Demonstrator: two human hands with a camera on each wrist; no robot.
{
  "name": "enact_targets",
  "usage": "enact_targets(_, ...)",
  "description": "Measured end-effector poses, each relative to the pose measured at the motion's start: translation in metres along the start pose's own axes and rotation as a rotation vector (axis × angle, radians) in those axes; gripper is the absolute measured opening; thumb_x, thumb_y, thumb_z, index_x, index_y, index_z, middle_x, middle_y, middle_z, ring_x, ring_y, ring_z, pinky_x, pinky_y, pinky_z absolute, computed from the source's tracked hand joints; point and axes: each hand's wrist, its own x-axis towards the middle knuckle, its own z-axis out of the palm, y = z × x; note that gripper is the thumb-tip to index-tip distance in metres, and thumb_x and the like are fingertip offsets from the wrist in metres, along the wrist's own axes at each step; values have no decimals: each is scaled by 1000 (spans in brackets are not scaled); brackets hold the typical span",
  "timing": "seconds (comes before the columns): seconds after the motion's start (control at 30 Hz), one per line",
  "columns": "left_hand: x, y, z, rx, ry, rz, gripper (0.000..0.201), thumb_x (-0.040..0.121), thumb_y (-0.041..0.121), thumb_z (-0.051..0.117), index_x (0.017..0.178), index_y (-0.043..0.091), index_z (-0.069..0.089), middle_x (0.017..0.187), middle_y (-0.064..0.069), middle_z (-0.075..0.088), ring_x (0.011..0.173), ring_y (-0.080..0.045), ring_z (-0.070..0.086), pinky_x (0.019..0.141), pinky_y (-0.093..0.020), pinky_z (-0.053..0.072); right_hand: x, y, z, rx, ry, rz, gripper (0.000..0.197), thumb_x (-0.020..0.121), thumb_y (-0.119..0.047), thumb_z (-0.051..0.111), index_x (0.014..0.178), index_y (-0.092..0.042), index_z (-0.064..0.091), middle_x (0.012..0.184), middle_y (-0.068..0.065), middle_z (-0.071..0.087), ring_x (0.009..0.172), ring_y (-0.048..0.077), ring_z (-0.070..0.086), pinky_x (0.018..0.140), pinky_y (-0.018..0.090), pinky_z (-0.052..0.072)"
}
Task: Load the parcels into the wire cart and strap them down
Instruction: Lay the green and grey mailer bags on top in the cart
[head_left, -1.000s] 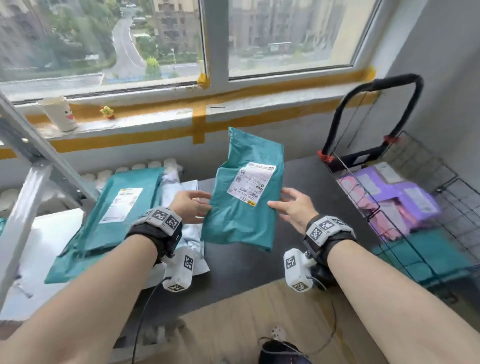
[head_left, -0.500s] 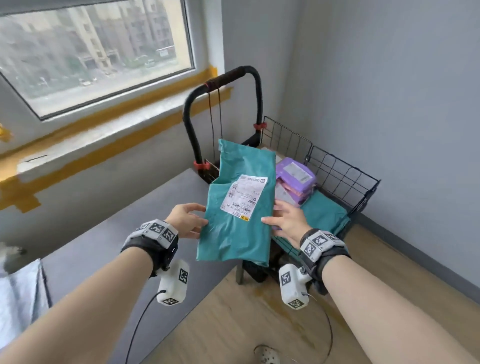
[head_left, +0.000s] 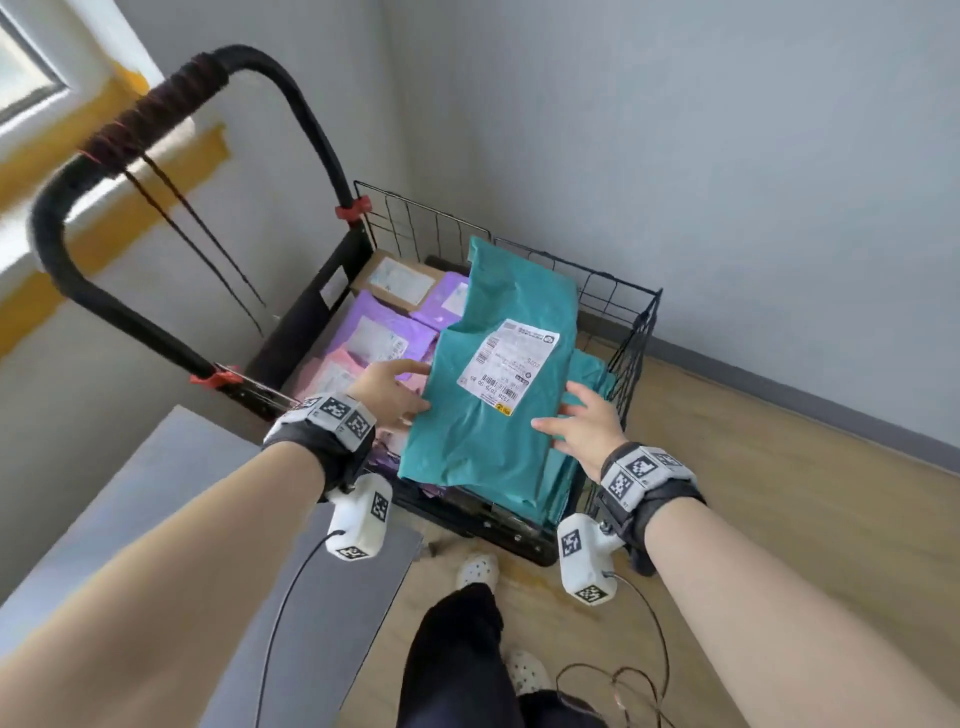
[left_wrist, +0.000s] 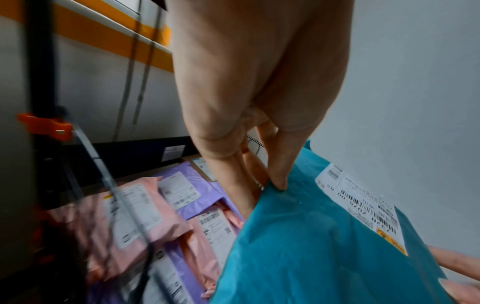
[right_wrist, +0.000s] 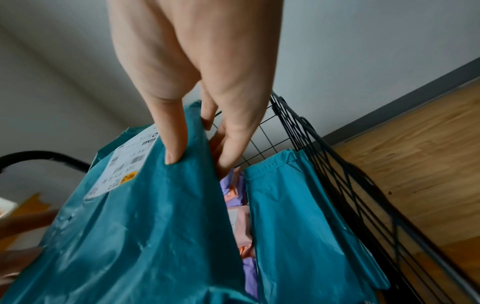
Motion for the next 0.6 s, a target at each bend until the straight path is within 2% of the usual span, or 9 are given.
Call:
enact_targets(0.07, 36, 16, 1, 39, -33, 14, 45, 83, -8, 59, 121, 16, 59, 76, -14, 62, 56, -20, 62, 54, -32, 59, 25, -2, 1, -7, 60, 22, 62, 76, 15, 66, 131, -8, 49, 92, 3, 65, 91, 25, 64, 82, 43, 54)
enact_targets(0.13, 72, 28, 5, 99, -82, 14, 46, 83, -10, 57, 122, 16, 57, 83, -14, 63, 52, -15, 62, 47, -24, 56, 51, -3, 4, -21, 132, 50, 58, 74, 14, 68, 126, -7, 53, 100, 10, 68, 92, 27, 66, 86, 47, 54)
enact_targets(0.17, 90, 32, 7, 140, -107, 19, 48, 83, -11, 57, 124, 16, 56, 89, -14, 65, 57, -18, 63, 50, -24, 56, 64, -3, 5, -30, 168, 67, 55, 73, 14, 69, 123, -6, 55, 104, 12, 68, 93, 27, 67, 86, 47, 54)
enact_targets(0.27, 136, 34, 15, 275, -183, 81, 56, 80, -11, 60, 129, 15, 54, 117, -19, 63, 83, -25, 62, 77, -31, 54, 98, 2, 9, -75, 255, 110, 49, 72, 9, 73, 115, -7, 57, 108, 14, 68, 94, 27, 67, 85, 43, 55)
enact_targets(0.37, 170, 28, 25, 356, -260, 101, 59, 78, -13, 61, 131, 11, 53, 119, -19, 61, 102, -29, 62, 78, -22, 48, 127, 14, 13, -126, 329, 167, 64, 71, 2, 77, 127, -8, 48, 113, 11, 66, 98, 25, 65, 86, 39, 54)
enact_targets(0.43, 186, 21, 32, 362, -290, 84, 56, 77, -14, 61, 128, 9, 55, 108, -14, 62, 93, -24, 61, 67, -18, 50, 136, 25, 17, -144, 355, 199, 71, 69, -1, 79, 131, -8, 44, 117, 11, 64, 103, 25, 63, 91, 41, 51)
enact_targets(0.5, 202, 11, 42, 388, -333, 57, 48, 78, -10, 64, 122, 6, 57, 93, -10, 64, 71, -17, 62, 59, -17, 49, 144, 39, 19, -156, 386, 227, 73, 68, -4, 81, 131, -7, 43, 121, 10, 61, 107, 24, 61, 96, 41, 49)
enact_targets(0.57, 215, 0, 54, 420, -347, 21, 33, 80, -4, 66, 113, 1, 61, 76, -8, 62, 43, 1, 56, 45, -8, 43, 150, 53, 18, -171, 404, 268, 77, 69, -6, 81, 134, -5, 40, 127, 10, 58, 113, 24, 57, 100, 41, 46)
enact_targets(0.6, 222, -6, 60, 439, -349, 9, 28, 82, -1, 66, 109, 0, 63, 76, -9, 63, 36, 3, 53, 41, -6, 41, 152, 61, 18, -182, 406, 289, 79, 70, -6, 80, 137, -5, 38, 130, 10, 56, 117, 24, 55, 102, 41, 44)
